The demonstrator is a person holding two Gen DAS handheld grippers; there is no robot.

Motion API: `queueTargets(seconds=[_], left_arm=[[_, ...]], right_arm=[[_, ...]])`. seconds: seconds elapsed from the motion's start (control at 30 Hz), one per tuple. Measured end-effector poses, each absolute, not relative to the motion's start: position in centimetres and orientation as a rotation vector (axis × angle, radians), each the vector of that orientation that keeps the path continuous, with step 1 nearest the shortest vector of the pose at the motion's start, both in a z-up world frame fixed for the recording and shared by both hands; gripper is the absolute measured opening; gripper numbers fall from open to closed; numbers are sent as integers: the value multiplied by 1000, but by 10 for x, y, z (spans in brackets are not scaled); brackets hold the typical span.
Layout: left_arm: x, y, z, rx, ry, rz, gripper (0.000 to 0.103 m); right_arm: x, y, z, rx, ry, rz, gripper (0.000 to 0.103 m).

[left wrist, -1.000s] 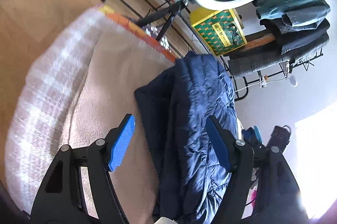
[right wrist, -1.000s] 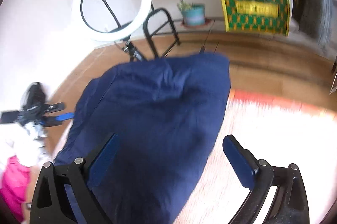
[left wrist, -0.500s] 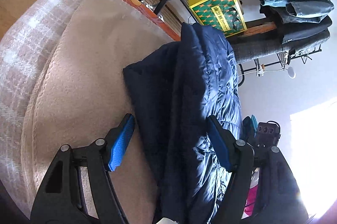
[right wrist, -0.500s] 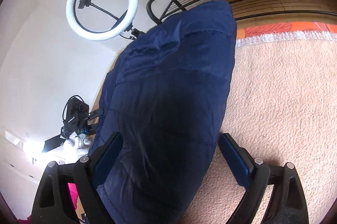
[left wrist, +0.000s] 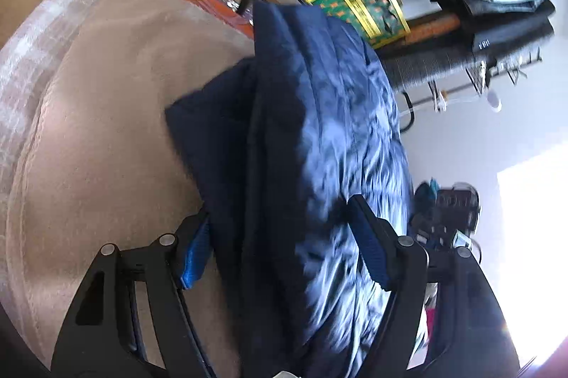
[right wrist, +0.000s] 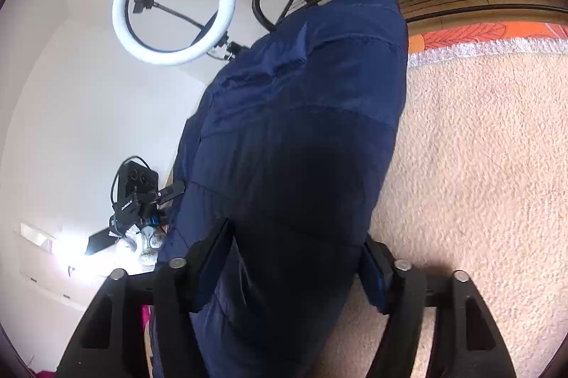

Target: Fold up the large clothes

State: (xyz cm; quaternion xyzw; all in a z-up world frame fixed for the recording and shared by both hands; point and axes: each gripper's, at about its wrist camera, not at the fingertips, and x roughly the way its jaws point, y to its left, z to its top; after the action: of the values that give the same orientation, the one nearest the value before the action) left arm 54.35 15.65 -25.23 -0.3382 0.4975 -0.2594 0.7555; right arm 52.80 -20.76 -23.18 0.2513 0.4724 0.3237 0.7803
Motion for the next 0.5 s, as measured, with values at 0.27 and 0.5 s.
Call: queueTargets(seconds=[0.27, 0.5], left_arm=[[560, 141, -251, -760, 1052, -506, 56], [535, 120, -211, -635, 996, -468, 23]], right_arm=[[538, -192, -236, 582, 1010, 706, 55], [515, -181, -199, 463, 980, 654, 25]])
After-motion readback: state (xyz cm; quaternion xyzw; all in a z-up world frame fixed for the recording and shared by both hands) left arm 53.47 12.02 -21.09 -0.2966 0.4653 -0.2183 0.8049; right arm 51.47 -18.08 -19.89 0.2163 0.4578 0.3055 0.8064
